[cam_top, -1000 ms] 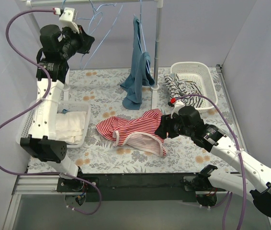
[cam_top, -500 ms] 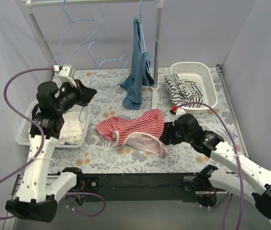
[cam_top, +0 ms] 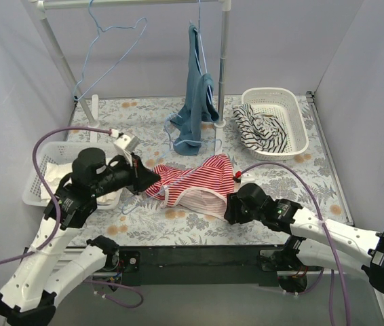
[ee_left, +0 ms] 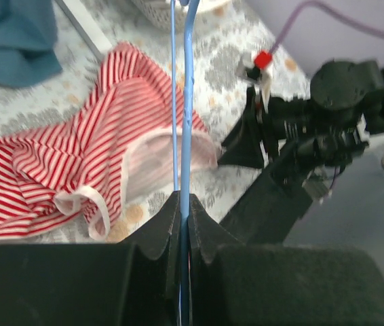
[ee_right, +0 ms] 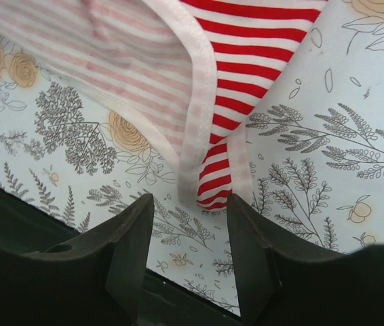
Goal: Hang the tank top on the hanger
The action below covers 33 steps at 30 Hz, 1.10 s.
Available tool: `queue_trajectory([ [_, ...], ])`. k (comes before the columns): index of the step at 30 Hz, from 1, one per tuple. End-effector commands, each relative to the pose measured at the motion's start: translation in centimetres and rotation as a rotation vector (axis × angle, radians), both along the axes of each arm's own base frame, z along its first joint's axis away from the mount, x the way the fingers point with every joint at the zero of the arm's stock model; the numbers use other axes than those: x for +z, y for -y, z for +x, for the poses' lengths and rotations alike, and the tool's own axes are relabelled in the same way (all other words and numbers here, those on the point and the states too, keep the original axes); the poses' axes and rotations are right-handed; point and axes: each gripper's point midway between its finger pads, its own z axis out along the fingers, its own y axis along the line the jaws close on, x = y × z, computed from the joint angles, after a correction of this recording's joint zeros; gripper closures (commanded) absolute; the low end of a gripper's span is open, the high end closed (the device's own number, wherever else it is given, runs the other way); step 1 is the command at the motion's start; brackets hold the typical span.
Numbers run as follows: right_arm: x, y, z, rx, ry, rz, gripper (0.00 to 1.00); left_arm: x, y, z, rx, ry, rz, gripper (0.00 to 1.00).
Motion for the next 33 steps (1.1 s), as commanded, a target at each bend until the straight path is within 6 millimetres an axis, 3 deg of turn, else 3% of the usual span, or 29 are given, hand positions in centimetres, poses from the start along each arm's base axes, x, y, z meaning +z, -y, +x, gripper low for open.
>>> queue_trajectory([
  [1,1.3,-0.3,2.9,-0.117,0.097,-0.001,0.5,-2.6,0.0,-0.9,0.022,-0.029,0.163,1.0],
  [3,1.2,0.0,3.5,-0.136,0.112,-0.03,0.62,-2.8,0.8,-1.9,-0.03,-0.02,0.197,1.0],
  [4,1.1,0.8,3.8,-0.16,0.122,-0.068,0.78,-2.8,1.0,-2.2,-0.043,-0.019,0.208,1.0],
  [7,2.1,1.8,4.8,-0.212,0.146,-0.119,0.97,-3.2,1.9,-3.0,-0.094,-0.013,0.25,1.0],
  [14,4.8,2.9,6.9,-0.259,0.191,-0.116,0.99,-4.6,3.5,-5.4,-0.229,-0.037,0.291,1.0],
  [24,7.4,3.1,7.9,-0.261,0.23,-0.124,0.99,-6.0,4.7,-6.4,-0.302,-0.07,0.322,1.0],
  [28,8.5,2.1,7.7,-0.215,0.229,-0.089,0.99,-6.7,5.4,-6.3,-0.322,-0.082,0.321,1.0],
  [33,10.7,0.6,6.9,-0.148,0.231,-0.019,0.99,-8.1,7.9,-5.3,-0.358,-0.078,0.292,1.0],
])
